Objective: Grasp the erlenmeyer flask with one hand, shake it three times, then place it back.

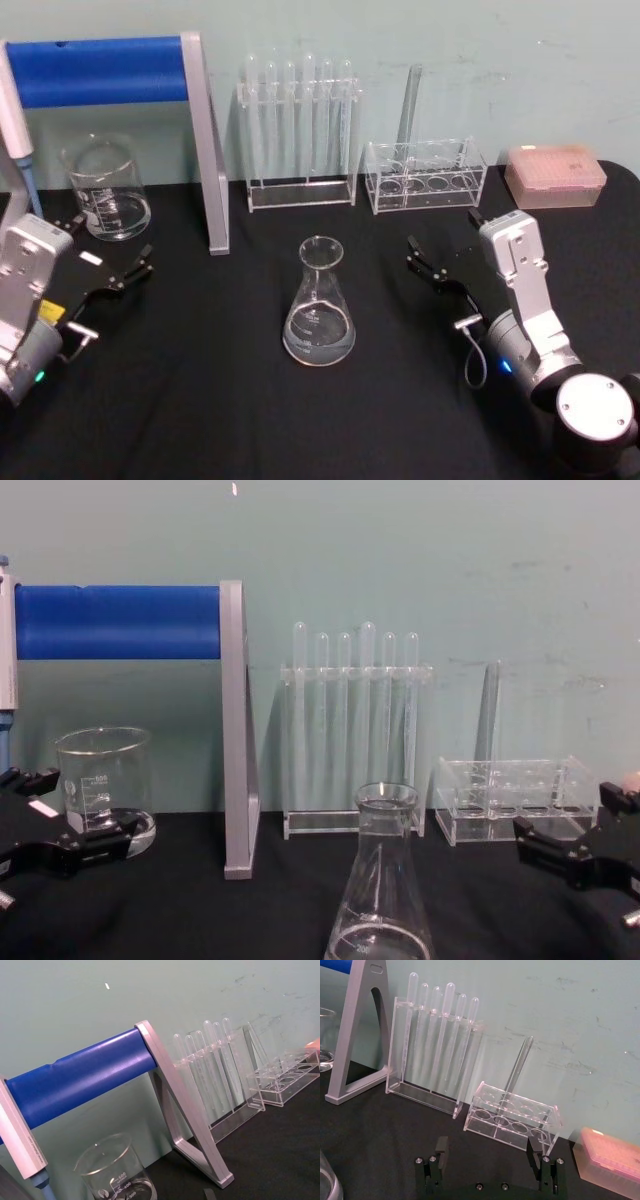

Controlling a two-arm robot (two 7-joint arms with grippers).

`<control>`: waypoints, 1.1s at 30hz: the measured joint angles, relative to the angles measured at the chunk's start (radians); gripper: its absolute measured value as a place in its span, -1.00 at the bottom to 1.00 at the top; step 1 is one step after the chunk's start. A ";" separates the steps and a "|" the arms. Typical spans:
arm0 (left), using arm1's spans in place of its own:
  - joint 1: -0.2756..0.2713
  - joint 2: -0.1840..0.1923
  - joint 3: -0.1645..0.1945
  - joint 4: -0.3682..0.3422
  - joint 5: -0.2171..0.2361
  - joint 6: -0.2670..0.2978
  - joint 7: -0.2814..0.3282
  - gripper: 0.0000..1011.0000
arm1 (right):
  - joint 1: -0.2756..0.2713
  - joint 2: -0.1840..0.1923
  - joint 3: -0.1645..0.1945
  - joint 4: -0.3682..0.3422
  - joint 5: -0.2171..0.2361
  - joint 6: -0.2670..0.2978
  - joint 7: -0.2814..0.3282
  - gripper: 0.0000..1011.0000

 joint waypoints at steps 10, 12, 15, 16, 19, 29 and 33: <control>0.000 0.000 0.000 0.000 0.000 0.000 0.000 0.98 | 0.000 0.000 0.000 0.000 0.000 0.000 0.000 0.98; 0.000 0.000 0.000 0.000 0.000 0.000 0.000 0.98 | 0.000 0.000 0.000 0.000 0.000 0.000 0.000 0.98; 0.000 0.000 0.000 0.000 0.000 0.000 0.000 0.98 | 0.000 0.000 0.000 0.000 0.000 0.000 0.000 0.98; 0.000 0.000 0.000 0.000 0.000 0.000 0.000 0.98 | 0.000 0.000 0.000 0.000 0.000 0.000 0.000 0.98; 0.000 0.000 0.000 0.000 0.000 0.000 0.000 0.98 | 0.000 0.000 0.000 0.000 0.000 0.000 0.000 0.98; 0.000 0.000 0.000 0.000 0.000 0.000 0.000 0.98 | 0.000 0.000 0.000 0.000 0.000 0.000 0.000 0.98; 0.000 0.000 0.000 0.000 0.000 0.000 0.000 0.98 | 0.000 0.000 0.000 0.000 0.000 0.000 0.000 0.98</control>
